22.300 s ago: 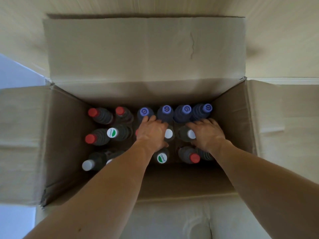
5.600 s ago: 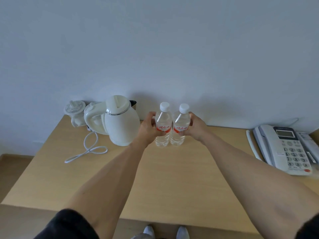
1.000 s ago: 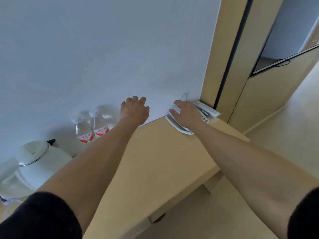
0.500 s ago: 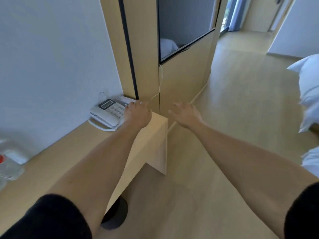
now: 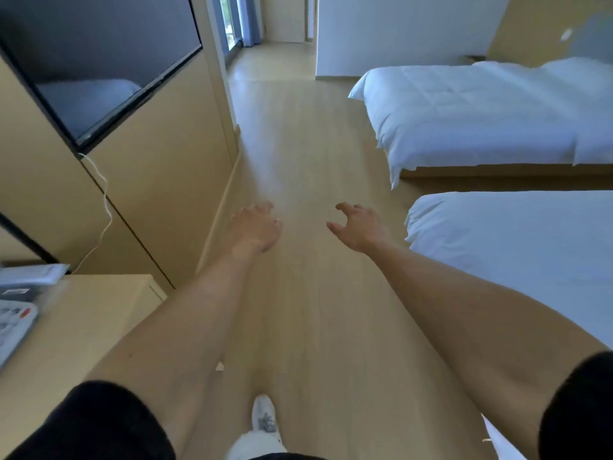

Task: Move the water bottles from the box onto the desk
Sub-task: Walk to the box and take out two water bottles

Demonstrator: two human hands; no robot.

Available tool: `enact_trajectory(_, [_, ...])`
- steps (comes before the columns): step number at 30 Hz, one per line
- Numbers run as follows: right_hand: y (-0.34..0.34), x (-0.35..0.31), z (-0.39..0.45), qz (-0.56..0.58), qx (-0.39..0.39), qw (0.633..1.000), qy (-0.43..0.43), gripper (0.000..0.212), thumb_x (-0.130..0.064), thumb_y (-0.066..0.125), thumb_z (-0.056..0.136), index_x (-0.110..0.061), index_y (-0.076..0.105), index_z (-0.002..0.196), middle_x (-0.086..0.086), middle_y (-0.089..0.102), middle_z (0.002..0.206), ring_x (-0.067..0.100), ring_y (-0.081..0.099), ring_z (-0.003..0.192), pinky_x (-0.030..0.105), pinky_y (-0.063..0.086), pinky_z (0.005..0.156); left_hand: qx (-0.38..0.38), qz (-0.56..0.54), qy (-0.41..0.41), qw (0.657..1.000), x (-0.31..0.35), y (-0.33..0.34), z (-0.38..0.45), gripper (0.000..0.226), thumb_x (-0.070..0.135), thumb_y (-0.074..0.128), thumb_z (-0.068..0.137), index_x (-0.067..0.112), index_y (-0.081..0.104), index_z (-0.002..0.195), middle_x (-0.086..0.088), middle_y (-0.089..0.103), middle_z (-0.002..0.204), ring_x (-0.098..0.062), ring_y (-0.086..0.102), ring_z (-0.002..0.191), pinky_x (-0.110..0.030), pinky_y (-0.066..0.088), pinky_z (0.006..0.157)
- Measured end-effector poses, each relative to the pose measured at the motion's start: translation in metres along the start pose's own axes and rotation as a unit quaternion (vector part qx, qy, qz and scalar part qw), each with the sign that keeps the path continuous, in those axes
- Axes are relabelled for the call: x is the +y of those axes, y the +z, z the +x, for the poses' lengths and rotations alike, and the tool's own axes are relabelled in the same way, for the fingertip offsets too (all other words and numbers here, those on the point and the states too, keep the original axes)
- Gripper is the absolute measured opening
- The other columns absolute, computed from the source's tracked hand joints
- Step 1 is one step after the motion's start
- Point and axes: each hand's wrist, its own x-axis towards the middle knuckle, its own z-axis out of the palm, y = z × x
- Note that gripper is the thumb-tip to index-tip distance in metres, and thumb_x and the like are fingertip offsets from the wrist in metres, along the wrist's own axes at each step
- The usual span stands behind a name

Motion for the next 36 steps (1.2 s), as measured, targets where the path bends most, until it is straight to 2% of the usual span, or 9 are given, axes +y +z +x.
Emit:
enact_trajectory(7, [-0.019,0.06,0.056,0.018,0.012,0.995,0.099,0.061,-0.055,0.055,0.093,-0.031,0.04,0.148,0.005,0.045,0.149,0.027,0.044,0.135,0.046,0.044,0.104,-0.023,0.041,0.071,0.996,0.059,0.023,0.094,0.054,0.05,0.041,0.099,0.029,0.042,0.149,-0.01,0.049,0.145,-0.032,0.05,0.131,-0.044,0.038,0.106])
enact_trajectory(16, [-0.033,0.072,0.197,-0.016,-0.001,0.988,0.152,0.064,-0.054,0.055,0.094,-0.03,0.038,0.151,0.004,0.043,0.152,0.026,0.042,0.138,0.043,0.041,0.109,-0.051,0.053,0.122,0.99,0.073,0.023,0.257,0.056,0.051,0.042,0.099,0.029,0.038,0.15,-0.009,0.046,0.146,-0.032,0.048,0.131,-0.041,0.039,0.106])
enact_trajectory(22, [-0.038,0.064,0.293,-0.058,-0.032,0.986,0.155,0.059,-0.053,0.046,0.098,-0.032,0.034,0.152,0.005,0.04,0.154,0.027,0.036,0.142,0.043,0.036,0.109,-0.064,0.036,0.129,0.989,0.073,0.014,0.362,0.052,0.049,0.039,0.101,0.03,0.039,0.149,-0.009,0.044,0.148,-0.031,0.046,0.134,-0.039,0.037,0.108])
enact_trajectory(30, [-0.046,0.06,0.389,-0.098,-0.058,0.983,0.141,0.058,-0.053,0.04,0.1,-0.033,0.03,0.153,0.004,0.037,0.156,0.026,0.033,0.143,0.044,0.036,0.112,-0.085,0.009,0.137,0.987,0.087,0.018,0.451,0.056,0.052,0.039,0.1,0.032,0.036,0.152,-0.007,0.04,0.154,-0.03,0.04,0.14,-0.04,0.033,0.114])
enact_trajectory(36, [-0.049,0.07,0.48,-0.162,-0.077,0.978,0.107,0.061,-0.057,0.03,0.102,-0.034,0.017,0.157,0.003,0.018,0.165,0.025,0.014,0.152,0.047,0.019,0.121,-0.094,0.014,0.141,0.985,0.102,0.019,0.528,0.06,0.054,0.037,0.101,0.031,0.031,0.155,-0.002,0.026,0.164,-0.026,0.026,0.15,-0.043,0.022,0.12])
